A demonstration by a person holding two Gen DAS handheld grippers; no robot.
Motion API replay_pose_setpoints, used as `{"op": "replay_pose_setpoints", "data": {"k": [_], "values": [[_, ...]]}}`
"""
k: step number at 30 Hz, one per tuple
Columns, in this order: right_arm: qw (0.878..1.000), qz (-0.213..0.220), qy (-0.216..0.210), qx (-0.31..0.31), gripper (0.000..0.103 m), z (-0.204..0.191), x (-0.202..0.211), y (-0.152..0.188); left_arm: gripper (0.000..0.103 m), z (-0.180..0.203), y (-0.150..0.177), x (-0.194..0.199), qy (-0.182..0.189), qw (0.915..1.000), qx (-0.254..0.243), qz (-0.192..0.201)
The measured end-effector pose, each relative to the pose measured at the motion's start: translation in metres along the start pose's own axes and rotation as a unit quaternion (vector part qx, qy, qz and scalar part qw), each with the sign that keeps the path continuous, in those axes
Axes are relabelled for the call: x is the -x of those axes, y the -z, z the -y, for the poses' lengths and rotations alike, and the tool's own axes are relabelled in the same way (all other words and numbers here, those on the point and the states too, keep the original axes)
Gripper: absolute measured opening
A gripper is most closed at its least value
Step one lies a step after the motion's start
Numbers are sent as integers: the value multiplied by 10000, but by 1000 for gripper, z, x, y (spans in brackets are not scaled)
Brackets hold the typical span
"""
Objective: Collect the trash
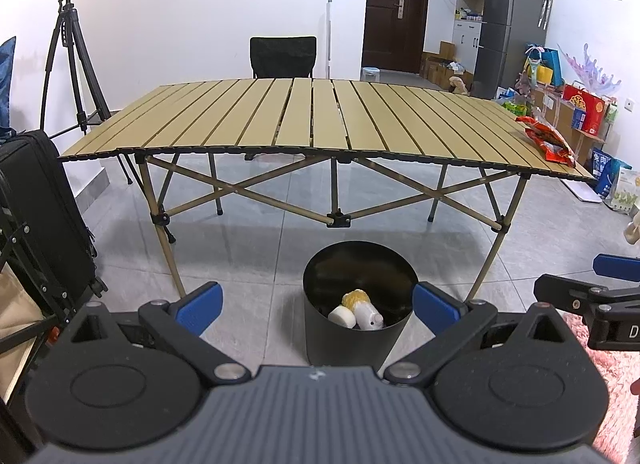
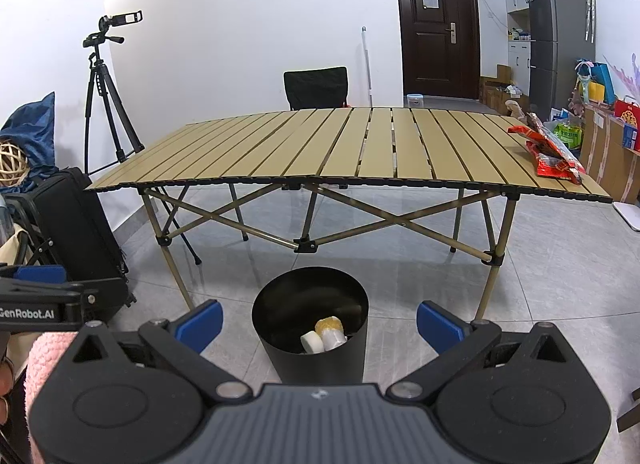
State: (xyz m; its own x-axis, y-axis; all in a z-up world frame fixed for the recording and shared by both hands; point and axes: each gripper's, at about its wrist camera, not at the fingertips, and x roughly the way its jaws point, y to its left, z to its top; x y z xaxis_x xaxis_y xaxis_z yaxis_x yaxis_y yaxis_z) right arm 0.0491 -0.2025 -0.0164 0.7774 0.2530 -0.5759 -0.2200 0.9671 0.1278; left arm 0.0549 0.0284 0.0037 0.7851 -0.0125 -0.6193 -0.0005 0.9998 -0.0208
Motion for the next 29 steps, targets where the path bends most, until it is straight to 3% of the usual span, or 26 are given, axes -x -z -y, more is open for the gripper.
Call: {"op": "replay_pose_setpoints", "data": {"k": [29], "values": [[10000,-62,-37,-1,103,-3,-1,7,103,5,4,-2,-2,10000,-66,18]]}}
